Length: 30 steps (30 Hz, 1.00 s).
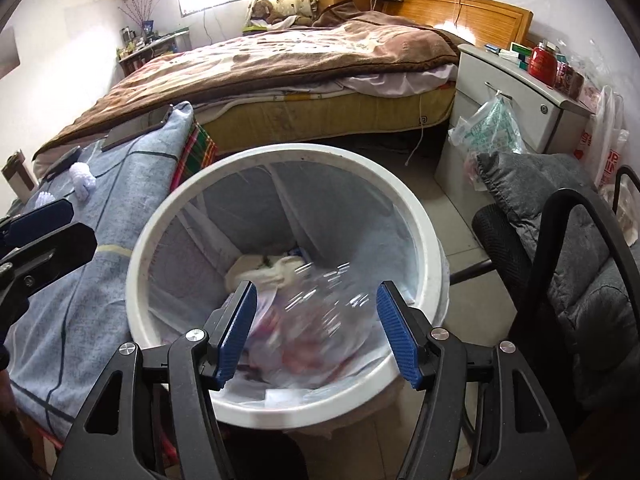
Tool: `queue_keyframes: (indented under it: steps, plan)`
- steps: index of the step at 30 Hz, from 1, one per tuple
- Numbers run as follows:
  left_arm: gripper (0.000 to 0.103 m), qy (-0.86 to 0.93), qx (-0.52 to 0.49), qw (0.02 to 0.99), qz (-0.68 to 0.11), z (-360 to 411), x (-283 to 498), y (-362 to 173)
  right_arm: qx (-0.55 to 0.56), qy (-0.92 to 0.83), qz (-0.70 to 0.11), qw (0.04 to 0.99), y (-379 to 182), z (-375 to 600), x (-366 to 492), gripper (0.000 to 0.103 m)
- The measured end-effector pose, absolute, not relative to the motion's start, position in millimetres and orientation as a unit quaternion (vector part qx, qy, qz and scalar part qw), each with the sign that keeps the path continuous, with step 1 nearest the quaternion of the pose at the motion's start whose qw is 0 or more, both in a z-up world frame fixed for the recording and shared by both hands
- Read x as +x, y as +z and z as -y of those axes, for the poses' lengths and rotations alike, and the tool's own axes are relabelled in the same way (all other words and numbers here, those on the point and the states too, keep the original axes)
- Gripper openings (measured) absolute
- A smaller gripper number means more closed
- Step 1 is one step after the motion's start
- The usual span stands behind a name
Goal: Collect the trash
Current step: 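Open both grippers to drop the juice box and bottle into the bin, then move both grippers back over the bed toward the paper cup and sachets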
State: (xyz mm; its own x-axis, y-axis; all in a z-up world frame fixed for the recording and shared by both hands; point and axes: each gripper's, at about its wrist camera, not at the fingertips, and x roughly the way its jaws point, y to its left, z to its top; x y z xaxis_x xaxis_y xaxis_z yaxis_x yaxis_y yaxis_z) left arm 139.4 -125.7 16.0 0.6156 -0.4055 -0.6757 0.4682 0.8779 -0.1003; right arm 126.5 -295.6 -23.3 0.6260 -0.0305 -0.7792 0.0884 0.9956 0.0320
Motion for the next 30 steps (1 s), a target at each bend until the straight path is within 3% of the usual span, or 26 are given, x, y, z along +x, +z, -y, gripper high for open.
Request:
queue_keyframes:
  steps: [30]
  plan:
    - [0.073, -0.142, 0.001, 0.934, -0.327, 9.2, 101.6, 37.6, 0.035, 0.019, -0.363, 0.931, 11.1, 234.5, 107.7, 0.064]
